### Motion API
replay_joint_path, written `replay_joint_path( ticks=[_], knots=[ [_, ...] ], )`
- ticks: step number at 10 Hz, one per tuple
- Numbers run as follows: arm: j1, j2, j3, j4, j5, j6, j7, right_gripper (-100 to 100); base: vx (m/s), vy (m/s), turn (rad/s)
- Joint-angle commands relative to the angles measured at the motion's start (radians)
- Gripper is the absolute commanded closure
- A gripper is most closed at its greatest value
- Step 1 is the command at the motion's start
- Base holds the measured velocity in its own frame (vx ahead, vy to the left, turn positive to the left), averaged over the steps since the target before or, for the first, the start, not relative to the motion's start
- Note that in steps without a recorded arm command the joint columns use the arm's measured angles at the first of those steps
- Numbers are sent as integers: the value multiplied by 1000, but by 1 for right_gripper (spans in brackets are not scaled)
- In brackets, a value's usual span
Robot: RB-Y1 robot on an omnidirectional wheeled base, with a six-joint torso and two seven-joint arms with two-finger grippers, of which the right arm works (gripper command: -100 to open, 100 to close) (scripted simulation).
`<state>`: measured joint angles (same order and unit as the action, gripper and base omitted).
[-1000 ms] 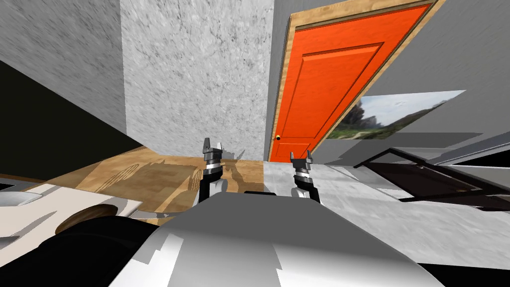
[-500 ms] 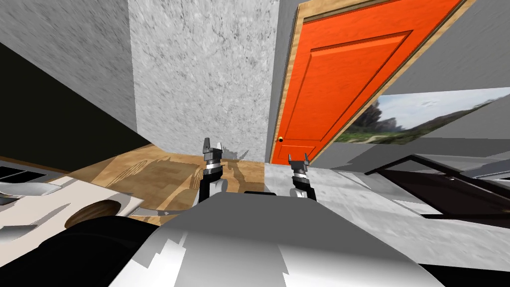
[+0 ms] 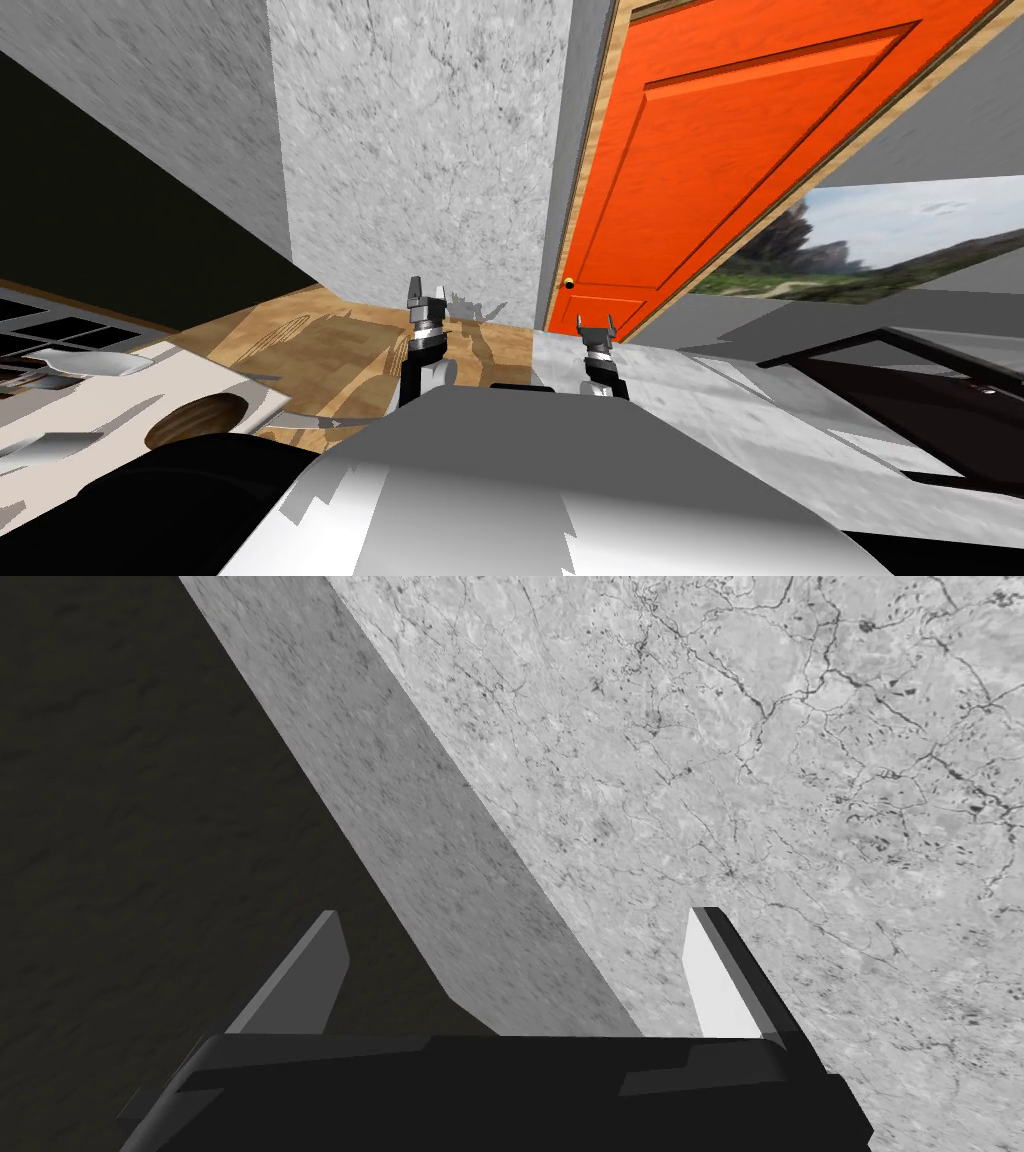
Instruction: Pull the door open
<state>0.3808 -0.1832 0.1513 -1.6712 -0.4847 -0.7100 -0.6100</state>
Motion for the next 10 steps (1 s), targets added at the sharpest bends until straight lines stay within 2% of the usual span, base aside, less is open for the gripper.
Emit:
replay_joint_path(
  ticks=[1,10],
  knots=[
    [-5,-7,8,30,-26,-8,-35,-100,84,-38,108],
    [-52,-44,58,230,-161,-70,-213,-100,90,-46,92]
  ],
)
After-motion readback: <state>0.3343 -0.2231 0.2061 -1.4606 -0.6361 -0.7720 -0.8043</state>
